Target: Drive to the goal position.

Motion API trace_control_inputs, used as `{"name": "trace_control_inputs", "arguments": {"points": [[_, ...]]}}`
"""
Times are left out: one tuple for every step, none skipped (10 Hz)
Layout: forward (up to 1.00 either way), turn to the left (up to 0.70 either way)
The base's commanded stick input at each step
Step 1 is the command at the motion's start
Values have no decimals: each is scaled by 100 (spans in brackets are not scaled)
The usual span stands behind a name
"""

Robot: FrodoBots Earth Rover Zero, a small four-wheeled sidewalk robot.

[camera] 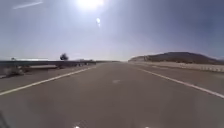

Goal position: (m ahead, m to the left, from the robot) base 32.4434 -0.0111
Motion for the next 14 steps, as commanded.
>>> {"name": "trace_control_inputs", "arguments": {"points": [[100, 0], [100, 0], [100, 0], [100, 0], [100, 0], [100, 0], [100, 0], [100, 0], [100, 0], [100, 0], [100, 0], [100, 0], [100, 0], [100, 0]]}}
